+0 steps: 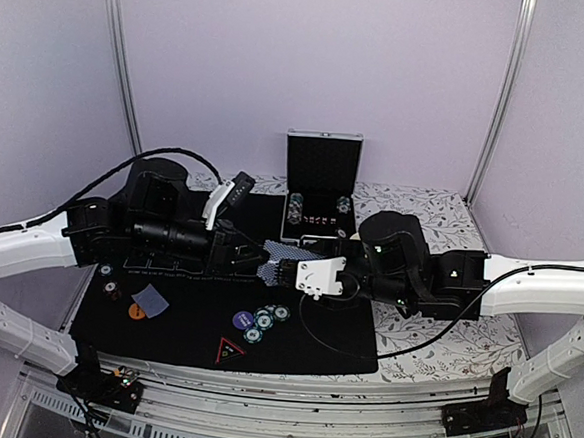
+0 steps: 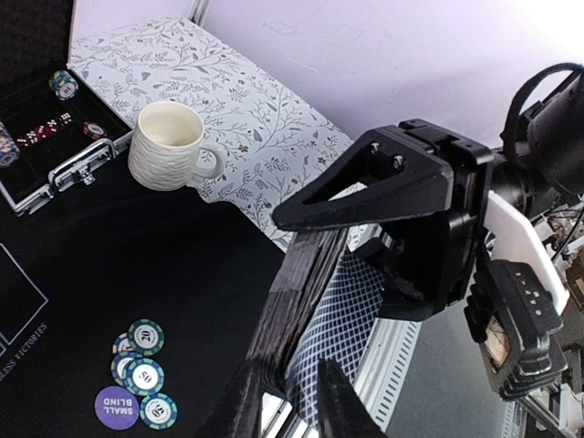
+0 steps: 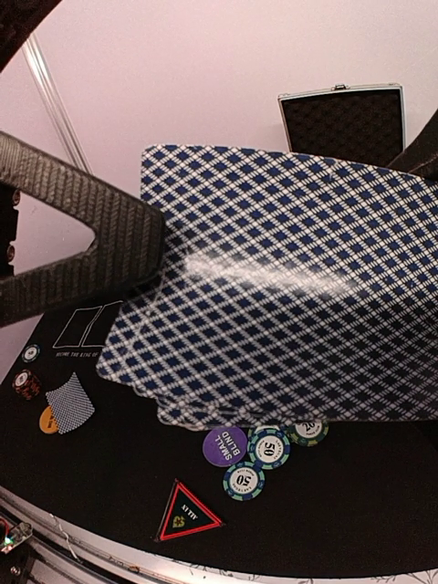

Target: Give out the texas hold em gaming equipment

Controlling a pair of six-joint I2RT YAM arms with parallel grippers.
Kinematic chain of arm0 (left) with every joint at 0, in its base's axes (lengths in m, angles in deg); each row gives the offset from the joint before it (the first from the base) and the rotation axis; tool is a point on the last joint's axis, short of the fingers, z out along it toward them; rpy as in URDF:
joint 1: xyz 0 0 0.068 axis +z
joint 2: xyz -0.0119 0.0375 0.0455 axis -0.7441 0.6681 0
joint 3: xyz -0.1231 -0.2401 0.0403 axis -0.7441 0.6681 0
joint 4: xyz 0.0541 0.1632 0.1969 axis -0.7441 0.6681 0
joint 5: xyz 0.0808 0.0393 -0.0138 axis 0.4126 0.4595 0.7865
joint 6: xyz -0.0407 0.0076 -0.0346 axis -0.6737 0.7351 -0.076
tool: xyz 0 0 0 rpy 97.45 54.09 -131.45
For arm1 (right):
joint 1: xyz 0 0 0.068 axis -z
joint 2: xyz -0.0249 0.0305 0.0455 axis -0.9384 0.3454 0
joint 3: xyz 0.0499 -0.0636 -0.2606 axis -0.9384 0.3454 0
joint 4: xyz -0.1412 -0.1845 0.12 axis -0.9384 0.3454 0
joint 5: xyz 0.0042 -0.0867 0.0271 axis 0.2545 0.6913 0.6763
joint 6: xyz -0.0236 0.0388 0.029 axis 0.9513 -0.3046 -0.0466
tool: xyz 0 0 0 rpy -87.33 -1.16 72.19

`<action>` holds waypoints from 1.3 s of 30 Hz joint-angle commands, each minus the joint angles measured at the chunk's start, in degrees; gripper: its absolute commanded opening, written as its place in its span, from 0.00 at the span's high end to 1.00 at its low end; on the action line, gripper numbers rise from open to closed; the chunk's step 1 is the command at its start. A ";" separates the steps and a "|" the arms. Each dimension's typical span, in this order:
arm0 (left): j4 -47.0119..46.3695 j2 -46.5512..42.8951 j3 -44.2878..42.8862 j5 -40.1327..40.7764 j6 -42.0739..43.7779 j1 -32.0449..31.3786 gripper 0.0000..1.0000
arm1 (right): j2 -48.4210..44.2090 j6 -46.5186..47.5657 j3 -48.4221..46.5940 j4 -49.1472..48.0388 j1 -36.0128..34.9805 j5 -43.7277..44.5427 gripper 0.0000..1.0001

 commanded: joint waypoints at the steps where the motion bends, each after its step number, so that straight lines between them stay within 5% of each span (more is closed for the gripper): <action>1: 1.13 0.92 0.50 -1.71 0.07 0.14 0.80 | -1.26 -0.62 0.36 -1.97 0.10 1.19 0.46; 8: 1.04 1.01 0.01 -3.40 0.20 0.23 1.00 | -1.27 -0.78 0.51 -1.99 0.20 1.17 0.46; 29: -1.81 -6.52 1.75 -4.91 -0.55 3.26 1.00 | -4.43 -3.21 4.44 -2.81 3.82 -0.28 0.46; 39: 6.96 -12.58 4.91 -1.41 0.78 16.15 1.00 | -10.52 -4.62 7.92 -2.28 6.83 0.91 0.46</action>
